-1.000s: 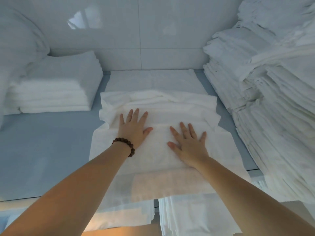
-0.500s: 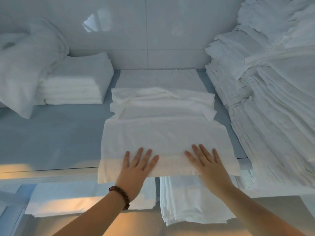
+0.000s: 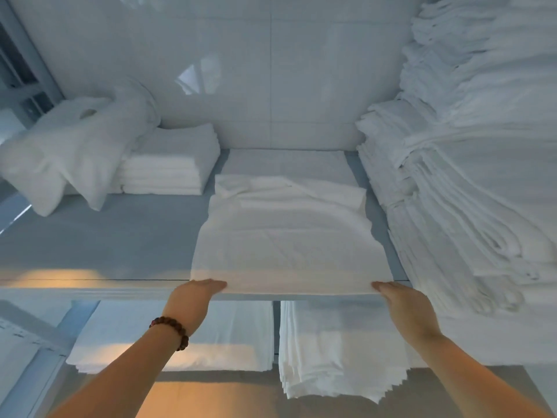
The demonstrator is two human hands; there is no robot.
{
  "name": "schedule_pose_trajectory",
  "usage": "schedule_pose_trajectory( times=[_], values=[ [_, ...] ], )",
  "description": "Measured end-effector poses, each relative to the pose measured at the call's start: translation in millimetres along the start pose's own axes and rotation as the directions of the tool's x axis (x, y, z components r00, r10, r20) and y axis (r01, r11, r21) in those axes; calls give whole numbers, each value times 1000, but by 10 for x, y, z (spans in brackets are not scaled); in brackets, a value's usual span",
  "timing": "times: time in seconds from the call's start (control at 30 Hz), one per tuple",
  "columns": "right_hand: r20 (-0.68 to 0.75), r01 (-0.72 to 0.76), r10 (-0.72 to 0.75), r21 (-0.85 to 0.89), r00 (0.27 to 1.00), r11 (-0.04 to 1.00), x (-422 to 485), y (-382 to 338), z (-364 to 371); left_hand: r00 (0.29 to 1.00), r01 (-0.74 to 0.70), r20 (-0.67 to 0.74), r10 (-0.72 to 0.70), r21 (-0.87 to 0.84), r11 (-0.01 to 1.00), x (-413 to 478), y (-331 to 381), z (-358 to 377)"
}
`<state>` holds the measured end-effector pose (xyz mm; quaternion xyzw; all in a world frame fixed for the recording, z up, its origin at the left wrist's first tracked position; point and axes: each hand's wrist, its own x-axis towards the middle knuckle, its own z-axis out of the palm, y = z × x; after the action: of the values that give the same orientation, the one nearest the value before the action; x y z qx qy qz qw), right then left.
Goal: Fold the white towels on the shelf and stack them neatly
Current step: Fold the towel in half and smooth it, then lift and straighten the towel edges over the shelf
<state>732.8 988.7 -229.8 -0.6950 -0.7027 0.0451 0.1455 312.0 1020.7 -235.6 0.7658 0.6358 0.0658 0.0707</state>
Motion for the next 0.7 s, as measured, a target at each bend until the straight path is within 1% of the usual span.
schedule_pose_trajectory(
  times=[0.1, 0.17, 0.23, 0.27, 0.33, 0.4, 0.47, 0.53, 0.6, 0.7],
  values=[
    [70, -67, 70, -42, 995, 997, -105, -94, -358, 988, 1, -155, 5, 37, 999, -191, 92, -342],
    [92, -86, 90, -46, 992, 995, -165, -163, -579, 971, -24, -237, 40, 71, 997, -310, 128, -565],
    [51, -90, 91, -24, 995, 996, -235, -239, -789, 947, -55, -312, 78, 82, 995, -437, 194, -821],
    [-3, -83, 83, -24, 997, 996, -264, -272, -895, 930, -69, -355, 94, 84, 994, -488, 221, -944],
    [-191, -44, 33, -56, 981, 997, -319, -350, -1125, 888, -99, -441, 129, 91, 991, -587, 279, -1198],
    [-385, 44, -67, -68, 921, 997, -384, -429, -1351, 843, -118, -518, 148, 91, 989, -693, 351, -1456],
    [-519, 122, -138, -64, 844, 990, -460, -488, -1543, 806, -130, -573, 147, 71, 989, -783, 399, -1666],
    [-603, 118, -134, -67, 786, 991, -549, -574, -1727, 778, -130, -616, 123, 34, 991, -867, 430, -1847],
    [-657, 98, -119, -69, 745, 993, -644, -658, -1901, 742, -144, -659, 121, 19, 989, -964, 453, -2012],
    [-730, 102, -154, -115, 665, 988, -862, -812, -2128, 707, -172, -696, 128, 6, 985, -1164, 465, -2224]
  ],
)
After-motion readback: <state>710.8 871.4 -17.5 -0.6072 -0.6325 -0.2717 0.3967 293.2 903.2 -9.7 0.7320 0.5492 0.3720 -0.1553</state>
